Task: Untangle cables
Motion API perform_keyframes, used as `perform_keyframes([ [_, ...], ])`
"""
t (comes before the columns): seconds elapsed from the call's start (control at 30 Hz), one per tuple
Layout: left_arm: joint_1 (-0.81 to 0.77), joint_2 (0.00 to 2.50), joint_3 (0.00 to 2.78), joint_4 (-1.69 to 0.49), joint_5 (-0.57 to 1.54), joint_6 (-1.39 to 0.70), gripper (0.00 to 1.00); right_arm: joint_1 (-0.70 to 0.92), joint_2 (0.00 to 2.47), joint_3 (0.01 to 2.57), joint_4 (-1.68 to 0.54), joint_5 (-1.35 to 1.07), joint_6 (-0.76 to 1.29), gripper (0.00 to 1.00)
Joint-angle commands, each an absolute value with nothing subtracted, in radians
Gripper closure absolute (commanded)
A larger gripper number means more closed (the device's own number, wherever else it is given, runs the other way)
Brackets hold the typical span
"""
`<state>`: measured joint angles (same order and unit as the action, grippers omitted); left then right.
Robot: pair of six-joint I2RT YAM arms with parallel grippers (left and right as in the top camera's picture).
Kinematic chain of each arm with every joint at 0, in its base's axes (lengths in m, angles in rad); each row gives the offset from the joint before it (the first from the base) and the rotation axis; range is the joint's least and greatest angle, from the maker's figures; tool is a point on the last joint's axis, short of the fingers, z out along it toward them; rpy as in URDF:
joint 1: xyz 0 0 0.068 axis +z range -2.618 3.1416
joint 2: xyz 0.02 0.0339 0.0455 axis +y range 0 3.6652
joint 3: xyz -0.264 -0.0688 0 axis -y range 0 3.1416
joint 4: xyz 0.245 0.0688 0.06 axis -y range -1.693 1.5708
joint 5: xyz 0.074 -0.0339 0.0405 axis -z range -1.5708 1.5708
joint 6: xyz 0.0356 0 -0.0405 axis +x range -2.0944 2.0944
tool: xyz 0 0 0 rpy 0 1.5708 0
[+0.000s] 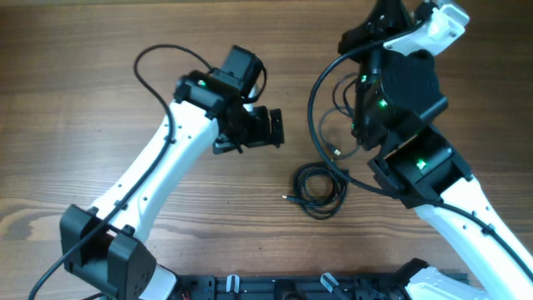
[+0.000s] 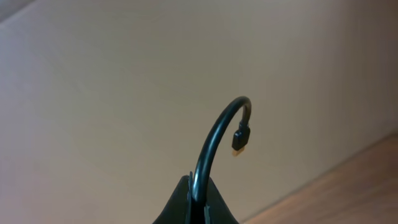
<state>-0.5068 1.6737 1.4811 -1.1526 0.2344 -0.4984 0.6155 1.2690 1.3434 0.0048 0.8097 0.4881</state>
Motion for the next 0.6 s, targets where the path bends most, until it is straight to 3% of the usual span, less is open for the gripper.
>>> perform_keyframes([
  [0.0,-0.555,1.684,1.374,-1.064,0.262,-0.540,0.00,0.607,1.271,1.351,-0.002,0.842,0.496,0.96],
  [0.43,-0.738,1.811,1.229,-0.727,0.292,-0.527,0.02,0.602,1.271,1.351,-0.065,0.841,0.558,0.96],
  [0.5,-0.752,1.850,1.229,-0.702,0.292,-0.522,0.07,0.600,1.271,1.351,-0.073,0.841,0.557,0.96],
  [0.57,-0.762,1.864,1.229,-0.688,0.291,-0.517,0.18,0.600,1.271,1.351,-0.074,0.841,0.558,0.96],
])
